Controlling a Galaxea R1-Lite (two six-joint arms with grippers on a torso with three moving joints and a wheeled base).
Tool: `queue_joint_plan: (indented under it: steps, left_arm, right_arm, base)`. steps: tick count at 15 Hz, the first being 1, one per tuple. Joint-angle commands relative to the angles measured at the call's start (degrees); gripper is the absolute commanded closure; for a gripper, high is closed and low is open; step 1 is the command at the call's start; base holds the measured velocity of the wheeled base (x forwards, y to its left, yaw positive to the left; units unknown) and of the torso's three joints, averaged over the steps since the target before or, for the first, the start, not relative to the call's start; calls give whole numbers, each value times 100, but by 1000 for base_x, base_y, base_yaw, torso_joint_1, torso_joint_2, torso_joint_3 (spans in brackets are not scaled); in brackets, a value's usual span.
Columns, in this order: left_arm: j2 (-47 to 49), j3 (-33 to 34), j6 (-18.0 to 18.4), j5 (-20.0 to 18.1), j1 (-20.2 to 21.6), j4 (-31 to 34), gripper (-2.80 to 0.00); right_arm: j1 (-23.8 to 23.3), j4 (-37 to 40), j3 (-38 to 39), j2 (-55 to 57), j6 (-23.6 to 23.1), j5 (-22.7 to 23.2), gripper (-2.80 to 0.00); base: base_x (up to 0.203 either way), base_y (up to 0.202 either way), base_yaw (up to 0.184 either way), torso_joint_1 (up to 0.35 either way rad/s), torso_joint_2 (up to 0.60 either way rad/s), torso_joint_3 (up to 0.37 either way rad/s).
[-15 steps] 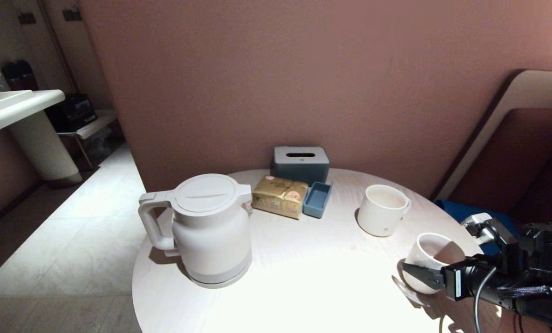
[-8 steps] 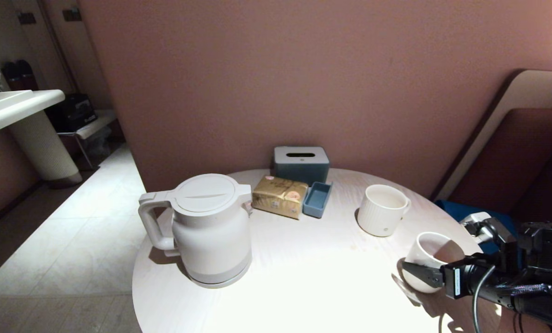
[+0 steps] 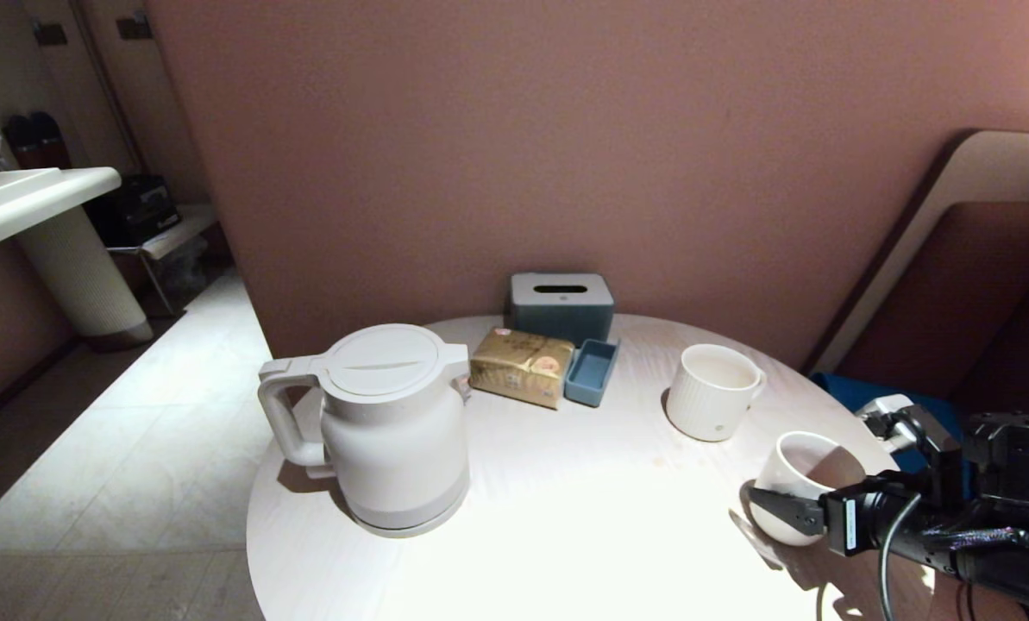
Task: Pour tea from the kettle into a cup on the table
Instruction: Pick up the cup
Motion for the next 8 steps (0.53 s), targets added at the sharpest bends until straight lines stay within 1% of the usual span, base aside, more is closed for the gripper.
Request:
queue_joint_plan:
  steps: [1, 8]
  left_arm:
    - [-2, 0, -3, 3, 2, -4, 0]
    - [-2, 0, -3, 3, 2, -4, 0]
  right_arm:
    - [10, -32, 9, -27, -8, 13, -280]
    - [10, -23, 26, -45, -8, -145, -280]
  base:
    - [0, 0, 0, 0, 0, 0]
    - [0, 0, 0, 0, 0, 0]
